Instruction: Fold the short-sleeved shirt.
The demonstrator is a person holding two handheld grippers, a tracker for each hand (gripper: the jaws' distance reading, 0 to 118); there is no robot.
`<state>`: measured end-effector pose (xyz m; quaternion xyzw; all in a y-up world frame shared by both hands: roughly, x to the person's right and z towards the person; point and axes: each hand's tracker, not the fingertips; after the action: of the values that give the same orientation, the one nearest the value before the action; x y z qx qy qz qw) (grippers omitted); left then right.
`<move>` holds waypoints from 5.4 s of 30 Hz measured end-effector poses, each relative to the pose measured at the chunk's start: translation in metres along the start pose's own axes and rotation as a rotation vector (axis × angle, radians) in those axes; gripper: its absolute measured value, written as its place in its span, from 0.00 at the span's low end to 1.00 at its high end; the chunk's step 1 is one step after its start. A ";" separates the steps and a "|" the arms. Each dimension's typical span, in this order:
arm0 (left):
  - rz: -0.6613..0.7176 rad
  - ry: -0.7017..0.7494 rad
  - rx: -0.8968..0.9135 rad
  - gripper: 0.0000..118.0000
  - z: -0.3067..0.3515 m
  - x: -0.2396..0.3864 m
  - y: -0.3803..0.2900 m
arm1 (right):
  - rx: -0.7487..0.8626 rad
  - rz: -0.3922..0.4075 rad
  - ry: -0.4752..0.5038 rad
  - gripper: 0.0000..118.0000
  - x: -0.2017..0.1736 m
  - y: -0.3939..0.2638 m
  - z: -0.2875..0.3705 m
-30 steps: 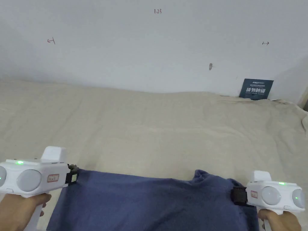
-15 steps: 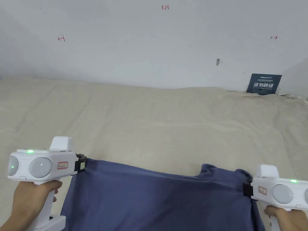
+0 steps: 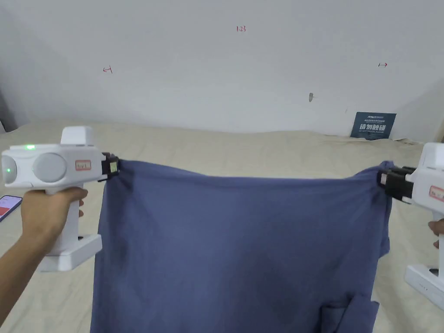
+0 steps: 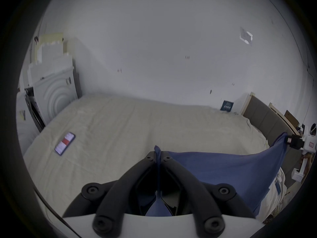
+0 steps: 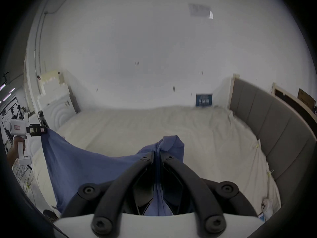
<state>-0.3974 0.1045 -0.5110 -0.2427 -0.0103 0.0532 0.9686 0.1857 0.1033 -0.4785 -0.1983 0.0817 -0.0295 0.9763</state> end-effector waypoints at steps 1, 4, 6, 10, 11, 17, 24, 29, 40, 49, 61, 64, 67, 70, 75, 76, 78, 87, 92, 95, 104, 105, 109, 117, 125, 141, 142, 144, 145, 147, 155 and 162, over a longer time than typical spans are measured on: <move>-0.004 -0.001 0.018 0.00 0.008 0.001 0.010 | 0.026 0.006 0.004 0.04 -0.001 0.010 0.009; -0.024 0.000 0.071 0.00 0.031 0.009 0.040 | 0.091 0.026 0.007 0.04 -0.006 0.040 0.031; -0.027 -0.001 0.113 0.00 0.044 0.013 0.060 | 0.132 0.037 -0.003 0.04 -0.009 0.059 0.040; -0.034 -0.003 0.177 0.00 0.060 0.022 0.102 | 0.214 0.056 -0.031 0.04 -0.012 0.100 0.048; -0.040 -0.003 0.193 0.00 0.062 0.024 0.112 | 0.231 0.059 -0.034 0.04 -0.012 0.110 0.049; -0.055 0.015 0.260 0.00 0.064 0.038 0.178 | 0.316 0.074 -0.077 0.04 -0.010 0.179 0.045; -0.064 0.056 0.330 0.00 0.058 0.050 0.234 | 0.400 0.136 -0.104 0.04 -0.025 0.240 0.046; -0.088 0.052 0.322 0.00 0.043 0.046 0.224 | 0.410 0.158 -0.103 0.04 -0.023 0.228 0.035; -0.072 0.042 0.142 0.00 -0.030 0.025 0.094 | 0.170 0.105 -0.062 0.04 0.012 0.084 -0.044; -0.077 0.009 -0.010 0.00 -0.034 0.009 -0.040 | -0.015 0.021 -0.035 0.04 0.016 -0.058 -0.024; -0.038 -0.004 -0.188 0.00 0.035 -0.012 -0.197 | -0.185 -0.063 0.002 0.04 0.010 -0.205 0.082; -0.019 0.013 -0.240 0.00 0.052 -0.018 -0.233 | -0.237 -0.078 0.007 0.04 0.004 -0.235 0.106; -0.013 0.030 -0.270 0.00 0.072 -0.023 -0.264 | -0.271 -0.101 0.011 0.04 -0.004 -0.259 0.130; 0.010 0.040 -0.298 0.00 0.091 -0.030 -0.288 | -0.299 -0.104 0.002 0.04 -0.009 -0.276 0.149; 0.030 0.046 -0.329 0.00 0.111 -0.035 -0.320 | -0.347 -0.111 -0.005 0.04 -0.016 -0.298 0.168; 0.033 0.047 -0.337 0.00 0.114 -0.035 -0.327 | -0.362 -0.102 -0.015 0.04 -0.017 -0.302 0.170; 0.032 0.048 -0.354 0.00 0.116 -0.035 -0.338 | -0.383 -0.108 -0.027 0.04 -0.018 -0.310 0.172; 0.026 0.076 -0.440 0.00 0.102 -0.031 -0.380 | -0.554 -0.243 -0.127 0.04 -0.009 -0.363 0.147; 0.063 0.095 -0.437 0.01 0.105 -0.030 -0.384 | -0.555 -0.280 -0.146 0.06 -0.009 -0.371 0.147; 0.087 0.091 -0.452 0.07 0.106 -0.028 -0.379 | -0.573 -0.231 -0.154 0.10 -0.014 -0.363 0.151; 0.115 0.061 -0.332 0.98 0.136 -0.011 -0.321 | -0.341 -0.089 -0.137 0.83 -0.030 -0.273 0.188; 0.117 0.067 -0.281 0.99 0.142 -0.007 -0.307 | -0.285 -0.072 -0.137 0.83 -0.033 -0.256 0.193; 0.071 0.069 -0.113 0.99 0.159 0.007 -0.265 | -0.139 -0.041 -0.142 0.83 -0.047 -0.210 0.208; 0.048 0.088 0.123 0.94 0.180 0.030 -0.215 | 0.057 0.032 -0.228 0.77 -0.068 -0.171 0.217; -0.045 0.147 0.235 0.40 0.187 0.057 -0.221 | 0.129 0.056 -0.266 0.09 -0.085 -0.172 0.216; -0.008 0.053 -0.130 0.02 0.165 0.032 -0.248 | 0.108 0.053 -0.244 0.00 -0.081 -0.184 0.210; -0.009 0.056 -0.200 0.06 0.160 0.028 -0.253 | 0.105 0.054 -0.244 0.00 -0.080 -0.185 0.211; -0.002 0.059 -0.273 0.28 0.153 0.020 -0.265 | 0.093 0.053 -0.244 0.00 -0.078 -0.187 0.211; 0.015 0.063 -0.305 0.47 0.150 0.016 -0.272 | 0.088 0.052 -0.245 0.00 -0.076 -0.189 0.212; 0.051 0.082 -0.347 0.77 0.146 0.009 -0.286 | 0.080 0.052 -0.248 0.00 -0.073 -0.191 0.213; 0.031 0.136 -0.511 0.81 0.128 -0.008 -0.345 | 0.039 0.042 -0.254 0.00 -0.066 -0.203 0.211; 0.057 0.138 -0.545 0.60 0.111 -0.008 -0.369 | -0.006 0.018 -0.248 0.00 -0.064 -0.217 0.206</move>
<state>-0.3738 -0.1679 -0.2391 -0.4973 0.0488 0.0591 0.8642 0.1521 -0.0114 -0.1974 -0.2026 -0.0380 0.0042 0.9785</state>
